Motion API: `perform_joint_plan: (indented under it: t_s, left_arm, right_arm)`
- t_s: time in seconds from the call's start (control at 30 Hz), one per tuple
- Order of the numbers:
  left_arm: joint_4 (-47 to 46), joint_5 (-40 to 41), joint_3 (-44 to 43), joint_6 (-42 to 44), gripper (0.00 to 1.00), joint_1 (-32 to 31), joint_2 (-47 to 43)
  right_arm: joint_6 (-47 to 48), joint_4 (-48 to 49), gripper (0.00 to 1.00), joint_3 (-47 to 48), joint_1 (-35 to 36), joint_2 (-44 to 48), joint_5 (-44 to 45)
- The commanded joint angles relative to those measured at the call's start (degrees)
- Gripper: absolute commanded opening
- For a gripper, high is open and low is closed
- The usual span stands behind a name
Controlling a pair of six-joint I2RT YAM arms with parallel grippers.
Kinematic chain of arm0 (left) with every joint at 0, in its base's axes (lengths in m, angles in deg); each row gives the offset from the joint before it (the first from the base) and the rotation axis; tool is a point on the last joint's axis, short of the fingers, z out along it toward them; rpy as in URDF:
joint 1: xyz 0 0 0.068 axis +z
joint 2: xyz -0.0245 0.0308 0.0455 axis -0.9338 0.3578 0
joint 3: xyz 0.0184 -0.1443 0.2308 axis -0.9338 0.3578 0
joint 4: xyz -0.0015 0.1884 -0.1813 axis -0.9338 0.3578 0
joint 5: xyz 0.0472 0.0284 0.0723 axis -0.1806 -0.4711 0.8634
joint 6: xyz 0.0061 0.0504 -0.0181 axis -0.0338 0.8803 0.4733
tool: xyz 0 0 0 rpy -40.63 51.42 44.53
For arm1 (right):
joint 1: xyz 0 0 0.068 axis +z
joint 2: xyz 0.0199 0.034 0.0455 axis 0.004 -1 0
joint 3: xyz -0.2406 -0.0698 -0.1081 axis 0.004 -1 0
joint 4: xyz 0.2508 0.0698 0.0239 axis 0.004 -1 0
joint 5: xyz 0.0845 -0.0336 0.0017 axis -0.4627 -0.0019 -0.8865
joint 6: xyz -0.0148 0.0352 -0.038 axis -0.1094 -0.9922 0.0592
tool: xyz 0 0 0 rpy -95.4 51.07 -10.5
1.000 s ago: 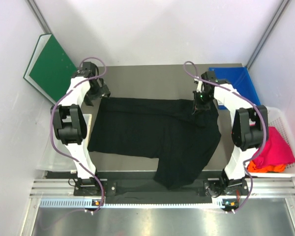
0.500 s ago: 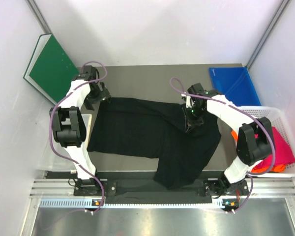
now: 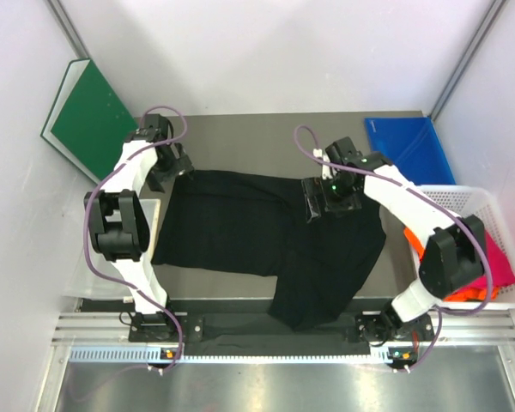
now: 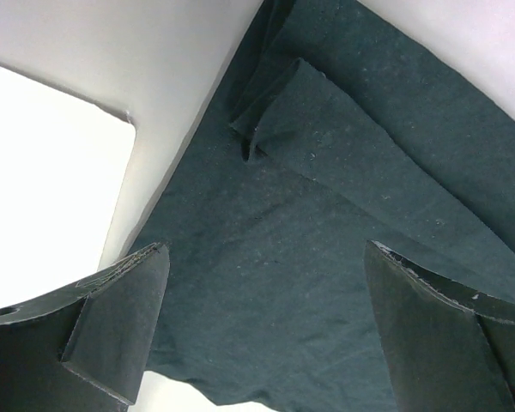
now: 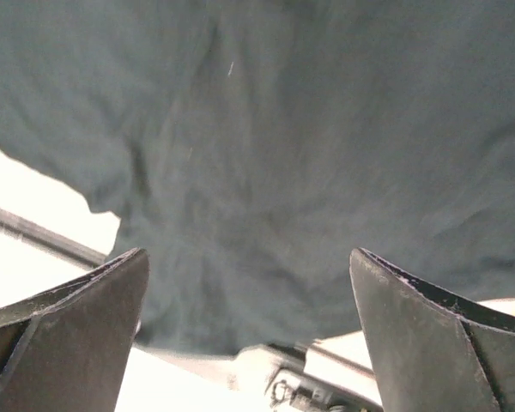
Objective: Fold and stack the t-shirts
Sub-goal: Fold the flattened tshirt in 1/3 of the way
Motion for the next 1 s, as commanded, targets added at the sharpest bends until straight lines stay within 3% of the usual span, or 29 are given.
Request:
perform_joint_plan:
  t_s: [0.0, 0.07, 0.1, 0.27, 0.3, 0.37, 0.4, 0.5, 0.63, 0.8, 0.83, 0.87, 0.9, 0.93, 0.97]
  left_arm:
    - [-0.8, 0.1, -0.5, 0.4, 0.99, -0.2, -2.3]
    - [-1.1, 0.0, -1.4, 0.8, 0.99, -0.3, -1.7]
    - [-1.5, -0.1, -1.9, 1.3, 0.99, -0.4, -1.5]
    - [-2.3, 1.8, -5.2, 2.6, 0.99, -0.4, 1.7]
    - [-2.4, 2.0, -5.8, 2.6, 0.99, -0.4, 2.5]
    - [-2.4, 1.6, -7.9, 2.5, 0.99, -0.3, 4.9]
    - [-2.4, 1.3, -9.3, 2.2, 0.94, -0.4, 5.7]
    - [-3.1, -0.4, -12.0, 1.9, 0.81, -0.4, 9.2]
    - [-1.7, -1.2, -16.9, 2.0, 0.88, -0.4, 15.1]
    - [-1.1, -1.1, -19.0, 2.4, 0.82, -0.5, 17.9]
    - [-1.3, -1.1, -19.0, 2.5, 0.78, -0.5, 18.1]
    - [-1.4, -1.2, -19.2, 2.6, 0.59, -0.5, 18.4]
    - [-1.3, -0.9, -19.2, 2.6, 0.47, -0.4, 19.0]
    - [-1.2, -0.8, -19.3, 2.6, 0.3, -0.4, 19.1]
    - [-0.6, -0.5, -19.4, 2.6, 0.02, -0.5, 19.4]
  right_arm:
    - [0.2, 7.1, 0.96, 3.2, -0.6, -6.3, 5.3]
    - [-0.1, 9.4, 0.88, 3.9, -1.0, -9.4, 6.0]
    - [0.0, 9.8, 0.77, 4.7, -1.6, -10.5, 5.8]
    - [-0.2, 11.8, 0.53, 7.5, -4.6, -15.9, 6.5]
    - [-0.1, 12.2, 0.39, 8.7, -5.7, -16.5, 6.5]
    - [0.2, 12.1, 0.24, 9.9, -6.9, -18.5, 7.0]
    - [0.2, 11.8, 0.14, 11.1, -7.9, -19.1, 6.9]
    - [0.3, 11.5, 0.11, 12.7, -9.8, -20.8, 5.8]
    - [0.8, 11.2, 0.1, 13.0, -11.2, -20.9, 5.7]
    - [1.3, 11.0, 0.1, 12.7, -13.0, -20.8, 5.1]
    - [1.2, 11.0, 0.11, 12.7, -13.2, -21.0, 4.8]
    - [1.2, 10.9, 0.11, 12.7, -13.5, -21.1, 4.7]
    - [1.4, 10.9, 0.11, 12.9, -13.8, -21.1, 4.6]
    - [1.5, 11.0, 0.11, 13.1, -14.1, -21.3, 4.5]
    - [1.4, 10.8, 0.11, 13.3, -14.5, -21.5, 4.3]
